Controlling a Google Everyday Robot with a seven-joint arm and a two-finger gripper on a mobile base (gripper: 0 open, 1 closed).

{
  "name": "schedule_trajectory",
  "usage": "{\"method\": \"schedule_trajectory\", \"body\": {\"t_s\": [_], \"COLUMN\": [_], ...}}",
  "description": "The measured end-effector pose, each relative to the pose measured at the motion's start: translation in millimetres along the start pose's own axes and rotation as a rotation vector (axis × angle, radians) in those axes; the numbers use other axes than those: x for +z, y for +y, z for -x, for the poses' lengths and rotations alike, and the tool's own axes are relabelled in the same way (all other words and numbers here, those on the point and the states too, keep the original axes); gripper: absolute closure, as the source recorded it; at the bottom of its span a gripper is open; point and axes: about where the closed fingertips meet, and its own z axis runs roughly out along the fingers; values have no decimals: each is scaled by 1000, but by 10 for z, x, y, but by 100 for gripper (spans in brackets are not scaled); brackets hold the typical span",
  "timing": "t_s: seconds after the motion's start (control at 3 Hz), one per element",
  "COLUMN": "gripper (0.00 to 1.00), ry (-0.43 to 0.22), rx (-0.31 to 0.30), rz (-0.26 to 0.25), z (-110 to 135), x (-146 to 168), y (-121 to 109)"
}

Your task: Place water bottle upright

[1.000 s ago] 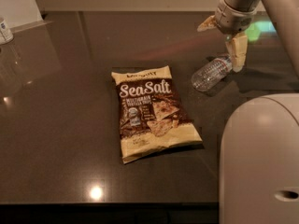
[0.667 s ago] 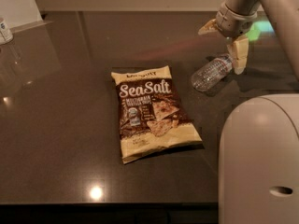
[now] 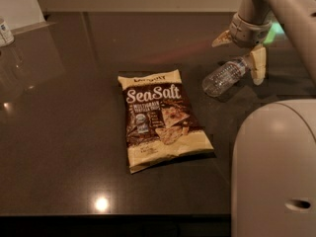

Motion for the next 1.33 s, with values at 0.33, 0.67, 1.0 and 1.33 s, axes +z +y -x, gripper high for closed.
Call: {"method": "schedule_trajectory", "body": {"t_s": [0.33, 0.67, 1.0, 1.33], "gripper": [17, 41, 64, 88], "ry": [5, -6, -17, -26], "rx": [-7, -18, -36, -90], "rz": [34, 58, 55, -17], "z": [27, 92, 161, 291], "x": [87, 144, 115, -142], "y": [98, 168, 193, 93]}}
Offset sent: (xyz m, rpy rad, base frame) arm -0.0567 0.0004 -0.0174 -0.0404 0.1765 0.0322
